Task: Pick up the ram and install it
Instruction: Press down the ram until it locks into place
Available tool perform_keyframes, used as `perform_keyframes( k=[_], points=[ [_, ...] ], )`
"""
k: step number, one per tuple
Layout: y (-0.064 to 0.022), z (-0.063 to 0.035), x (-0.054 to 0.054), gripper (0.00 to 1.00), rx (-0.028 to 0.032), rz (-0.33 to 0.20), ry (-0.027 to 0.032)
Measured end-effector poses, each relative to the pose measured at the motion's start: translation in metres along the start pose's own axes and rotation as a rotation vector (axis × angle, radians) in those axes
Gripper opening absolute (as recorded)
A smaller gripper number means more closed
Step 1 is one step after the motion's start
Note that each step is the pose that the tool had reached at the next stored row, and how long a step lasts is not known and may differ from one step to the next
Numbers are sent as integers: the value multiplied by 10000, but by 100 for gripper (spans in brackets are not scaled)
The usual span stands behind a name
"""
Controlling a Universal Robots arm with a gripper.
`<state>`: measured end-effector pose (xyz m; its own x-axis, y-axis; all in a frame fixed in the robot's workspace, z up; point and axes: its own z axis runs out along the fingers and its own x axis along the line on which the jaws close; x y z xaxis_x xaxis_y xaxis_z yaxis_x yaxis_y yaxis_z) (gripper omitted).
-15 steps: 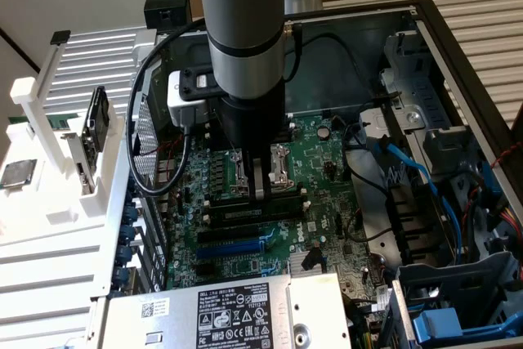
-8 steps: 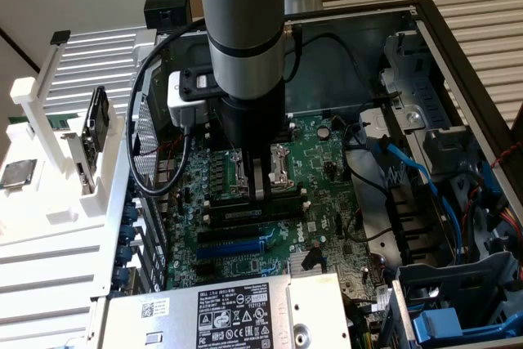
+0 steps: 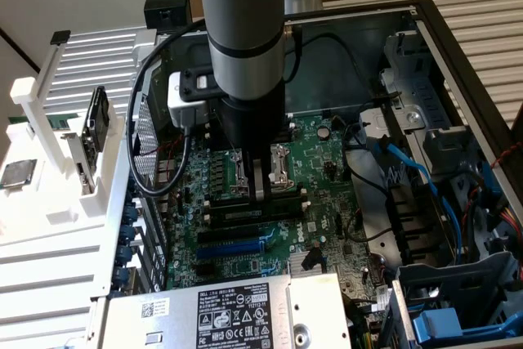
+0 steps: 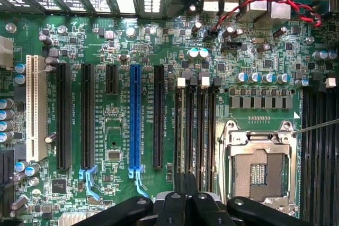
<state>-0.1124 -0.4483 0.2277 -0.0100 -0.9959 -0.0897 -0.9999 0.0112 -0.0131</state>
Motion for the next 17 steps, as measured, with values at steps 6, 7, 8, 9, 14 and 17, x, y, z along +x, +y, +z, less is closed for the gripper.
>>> perform_keyframes(
  k=[6,7,8,9,14,17],
  points=[
    [0,8,1,10,-1,0,1],
    [0,9,1,10,-1,1,2],
    [0,10,1,10,-1,0,2],
    [1,12,1,10,-1,1,1],
    [1,16,1,10,-1,1,1],
    [2,5,0,10,4,1,-7]
  ],
)
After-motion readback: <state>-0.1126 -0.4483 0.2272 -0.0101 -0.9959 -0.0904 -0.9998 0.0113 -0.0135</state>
